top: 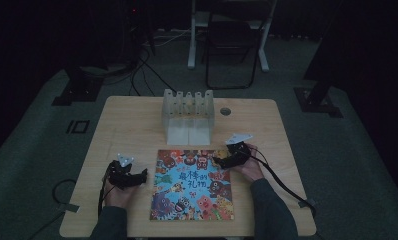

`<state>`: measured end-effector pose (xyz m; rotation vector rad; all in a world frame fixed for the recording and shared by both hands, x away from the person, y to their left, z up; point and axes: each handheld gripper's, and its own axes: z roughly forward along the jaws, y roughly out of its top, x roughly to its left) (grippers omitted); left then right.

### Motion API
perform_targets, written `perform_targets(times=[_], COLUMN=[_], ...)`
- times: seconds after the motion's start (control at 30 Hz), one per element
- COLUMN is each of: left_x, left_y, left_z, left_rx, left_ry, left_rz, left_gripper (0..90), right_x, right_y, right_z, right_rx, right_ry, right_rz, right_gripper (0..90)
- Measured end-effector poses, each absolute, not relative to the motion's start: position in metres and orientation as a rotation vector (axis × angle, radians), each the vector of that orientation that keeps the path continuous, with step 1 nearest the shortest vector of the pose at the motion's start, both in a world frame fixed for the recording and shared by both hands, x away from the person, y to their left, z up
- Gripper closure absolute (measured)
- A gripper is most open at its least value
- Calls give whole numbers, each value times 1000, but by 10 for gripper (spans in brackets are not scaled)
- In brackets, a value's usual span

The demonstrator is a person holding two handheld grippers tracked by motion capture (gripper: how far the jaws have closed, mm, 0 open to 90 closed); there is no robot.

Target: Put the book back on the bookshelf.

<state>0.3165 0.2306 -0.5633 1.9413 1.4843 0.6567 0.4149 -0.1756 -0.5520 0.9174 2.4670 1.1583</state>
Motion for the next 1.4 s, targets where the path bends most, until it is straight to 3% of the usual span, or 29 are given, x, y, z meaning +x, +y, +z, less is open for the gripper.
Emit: perform_targets(times=[0.27, 0.43, 0.83, 1.2, 1.4], left_x=[309, 304, 275, 233, 217], left_y=[229, 222, 189, 141, 120], left_z=[-562, -558, -543, -536, -535], left_rx=[1941, 1963, 1972, 2008, 2049], left_ry=[1451, 1389, 1161, 865, 774], left_rz=[647, 643, 668, 620, 567], left_gripper=[214, 215, 145, 138, 75], right_x=[422, 421, 420, 418, 416], right_y=[-179, -185, -186, -193, -192], right_z=[-563, -565, -562, -543, -532], right_rx=[1021, 1049, 1078, 1082, 1051], right_ry=[2477, 2489, 2483, 2436, 2433], right_rz=[1207, 1255, 1314, 1439, 1441], right_gripper=[116, 137, 141, 143, 143])
